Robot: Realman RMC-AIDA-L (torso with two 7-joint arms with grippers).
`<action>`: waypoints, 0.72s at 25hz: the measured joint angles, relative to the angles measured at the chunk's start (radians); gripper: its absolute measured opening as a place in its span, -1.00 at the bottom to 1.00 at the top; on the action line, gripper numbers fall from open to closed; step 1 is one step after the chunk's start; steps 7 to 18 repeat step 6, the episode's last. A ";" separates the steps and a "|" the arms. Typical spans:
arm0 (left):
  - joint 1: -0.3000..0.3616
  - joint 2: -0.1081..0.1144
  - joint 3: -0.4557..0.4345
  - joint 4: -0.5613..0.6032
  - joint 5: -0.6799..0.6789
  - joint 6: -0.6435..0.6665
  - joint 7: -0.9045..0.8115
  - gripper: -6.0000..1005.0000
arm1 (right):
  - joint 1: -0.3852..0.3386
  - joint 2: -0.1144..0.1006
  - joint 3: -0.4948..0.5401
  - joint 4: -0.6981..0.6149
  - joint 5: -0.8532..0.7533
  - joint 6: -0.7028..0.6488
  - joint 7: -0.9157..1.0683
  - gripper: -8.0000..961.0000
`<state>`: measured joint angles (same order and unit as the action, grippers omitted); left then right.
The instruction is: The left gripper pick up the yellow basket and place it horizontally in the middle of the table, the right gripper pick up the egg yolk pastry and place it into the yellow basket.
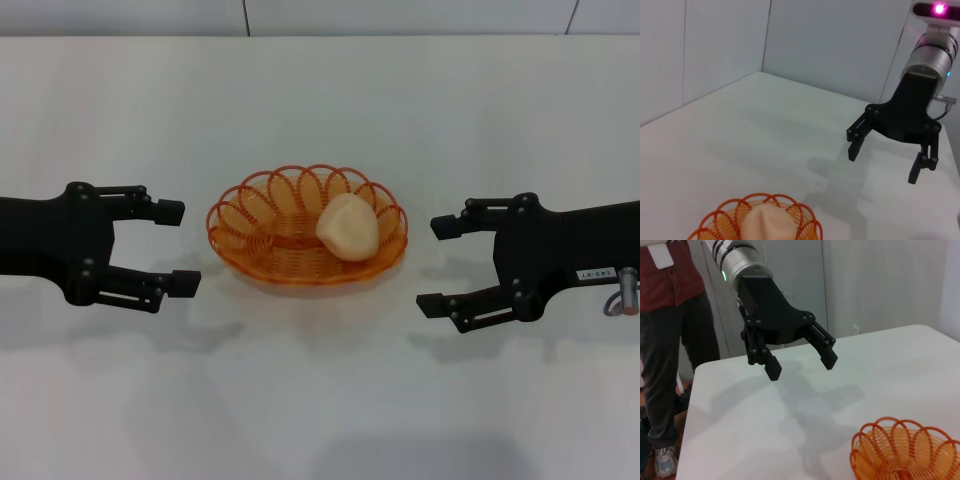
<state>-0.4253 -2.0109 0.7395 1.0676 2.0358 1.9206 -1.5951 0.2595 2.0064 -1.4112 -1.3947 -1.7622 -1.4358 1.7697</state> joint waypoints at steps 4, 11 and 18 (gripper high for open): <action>-0.001 0.000 0.000 0.000 0.000 0.000 0.000 0.77 | 0.000 0.000 0.000 -0.002 0.000 -0.001 0.000 0.81; 0.000 0.000 -0.001 0.000 0.000 0.000 0.000 0.77 | 0.001 0.000 0.000 -0.005 0.000 -0.004 0.001 0.81; 0.000 0.000 -0.001 0.000 0.000 0.000 0.000 0.77 | 0.001 0.000 0.000 -0.005 0.000 -0.004 0.001 0.81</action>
